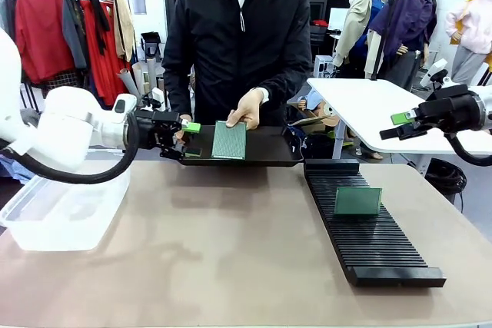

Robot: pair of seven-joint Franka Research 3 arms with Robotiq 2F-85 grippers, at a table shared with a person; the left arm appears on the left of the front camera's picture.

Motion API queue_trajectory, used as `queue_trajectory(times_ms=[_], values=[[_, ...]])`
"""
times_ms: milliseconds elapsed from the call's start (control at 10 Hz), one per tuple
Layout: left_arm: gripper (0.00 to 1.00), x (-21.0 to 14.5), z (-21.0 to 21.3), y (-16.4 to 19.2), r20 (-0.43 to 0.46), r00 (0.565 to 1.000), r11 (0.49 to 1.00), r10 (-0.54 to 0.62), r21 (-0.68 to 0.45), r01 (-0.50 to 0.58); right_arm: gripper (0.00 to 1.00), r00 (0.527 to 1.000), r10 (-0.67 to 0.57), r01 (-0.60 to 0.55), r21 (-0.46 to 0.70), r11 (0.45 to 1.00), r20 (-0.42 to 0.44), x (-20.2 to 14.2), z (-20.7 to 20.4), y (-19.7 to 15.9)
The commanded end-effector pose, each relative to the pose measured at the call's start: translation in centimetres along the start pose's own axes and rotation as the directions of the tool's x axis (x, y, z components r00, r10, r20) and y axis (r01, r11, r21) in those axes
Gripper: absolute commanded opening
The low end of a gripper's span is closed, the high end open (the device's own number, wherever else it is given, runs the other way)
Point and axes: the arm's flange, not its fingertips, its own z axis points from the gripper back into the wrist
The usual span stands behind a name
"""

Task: Sort PCBs into racks and boxes based on the side picked up.
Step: Pick up the Blank PCB handed by the Human.

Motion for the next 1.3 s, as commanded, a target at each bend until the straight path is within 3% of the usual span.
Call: queue_trajectory(times_ms=[0, 600, 1200], values=[[1.0, 0.4, -1.4, 0.6, 0.038, 0.999, 0.999, -0.021, -0.04, 0.023, 1.0, 1.0, 0.005, -0.005, -0.013, 1.0, 0.0, 0.2, -0.1, 0.1], [1.0, 0.7, -5.9, 1.7, 0.019, 0.998, 0.995, -0.059, -0.074, 0.06, 1.0, 1.0, 0.005, -0.005, -0.013, 1.0, 0.0, 0.2, -0.1, 0.1], [0.98, 1.0, -7.1, 2.8, 0.056, 0.997, 0.995, -0.055, -0.084, 0.06, 1.0, 1.0, 0.005, -0.005, -0.013, 1.0, 0.0, 0.2, -0.1, 0.1]])
